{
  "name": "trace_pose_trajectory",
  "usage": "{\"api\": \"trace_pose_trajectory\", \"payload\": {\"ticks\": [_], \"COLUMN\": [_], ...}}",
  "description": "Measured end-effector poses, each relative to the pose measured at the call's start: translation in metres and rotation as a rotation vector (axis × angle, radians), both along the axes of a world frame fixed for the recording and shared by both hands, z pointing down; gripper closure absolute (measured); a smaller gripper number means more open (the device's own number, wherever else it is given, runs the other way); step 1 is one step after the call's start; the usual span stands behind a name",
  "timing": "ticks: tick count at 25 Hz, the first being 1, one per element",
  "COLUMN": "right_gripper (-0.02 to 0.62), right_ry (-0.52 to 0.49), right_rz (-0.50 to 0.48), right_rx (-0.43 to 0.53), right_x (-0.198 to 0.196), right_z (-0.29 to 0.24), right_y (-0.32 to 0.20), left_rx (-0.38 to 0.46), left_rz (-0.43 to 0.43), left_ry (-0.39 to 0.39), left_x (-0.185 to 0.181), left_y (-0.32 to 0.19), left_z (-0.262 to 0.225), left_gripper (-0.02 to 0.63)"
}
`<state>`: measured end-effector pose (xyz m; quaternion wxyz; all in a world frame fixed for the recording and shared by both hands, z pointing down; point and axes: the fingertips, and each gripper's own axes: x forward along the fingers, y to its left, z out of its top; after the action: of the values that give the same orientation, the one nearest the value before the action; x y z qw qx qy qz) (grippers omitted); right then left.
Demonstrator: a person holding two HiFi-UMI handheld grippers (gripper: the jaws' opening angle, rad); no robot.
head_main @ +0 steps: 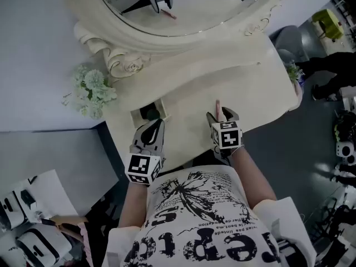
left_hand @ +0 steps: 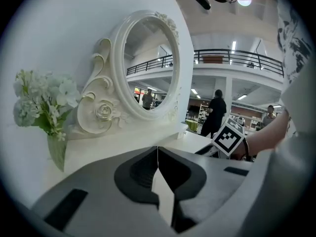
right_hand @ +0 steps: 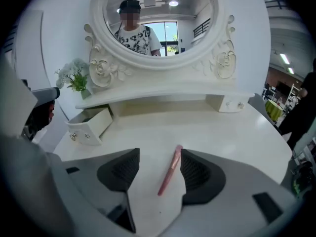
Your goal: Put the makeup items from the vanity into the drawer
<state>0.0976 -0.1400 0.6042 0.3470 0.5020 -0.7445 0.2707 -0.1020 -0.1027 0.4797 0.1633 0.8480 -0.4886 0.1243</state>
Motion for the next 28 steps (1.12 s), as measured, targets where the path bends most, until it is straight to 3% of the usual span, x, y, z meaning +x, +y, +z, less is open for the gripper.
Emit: {"api": "trace_pose_trajectory", "payload": {"ticks": [11,14,15,22,28], "right_gripper": [0.350,0.522,0.538,0.538,0.538], "right_ry": [0.000,0.052,0.058,0.054,0.010], "right_rz": [0.054,0.056,0.059,0.030,-0.040], "right_rx": [-0.098,-0.097,-0.100,-0.062,0.004], "right_x": [0.022,0.027,0.028,0.023,-0.008], "right_z": [0.043,0.044,0.044,0.026,-0.006], "right_y": [0.015,0.015,0.016,0.007,-0.004], "left_rx": [-0.074,-0.076,-0.075,-0.045,-0.008], "left_rz": [0.042,0.037,0.034,0.006,-0.045], "left_ry": [-0.015,-0.014,-0.014,-0.011,-0.010], "left_x": [0.021,0.020,0.020,0.014,-0.005], "left_y": [-0.002,-0.002,-0.001,-0.001,0.006], "left_z": [0.025,0.027,0.027,0.017,0.002], "left_gripper": [0.586,0.586,0.586,0.586,0.586]}}
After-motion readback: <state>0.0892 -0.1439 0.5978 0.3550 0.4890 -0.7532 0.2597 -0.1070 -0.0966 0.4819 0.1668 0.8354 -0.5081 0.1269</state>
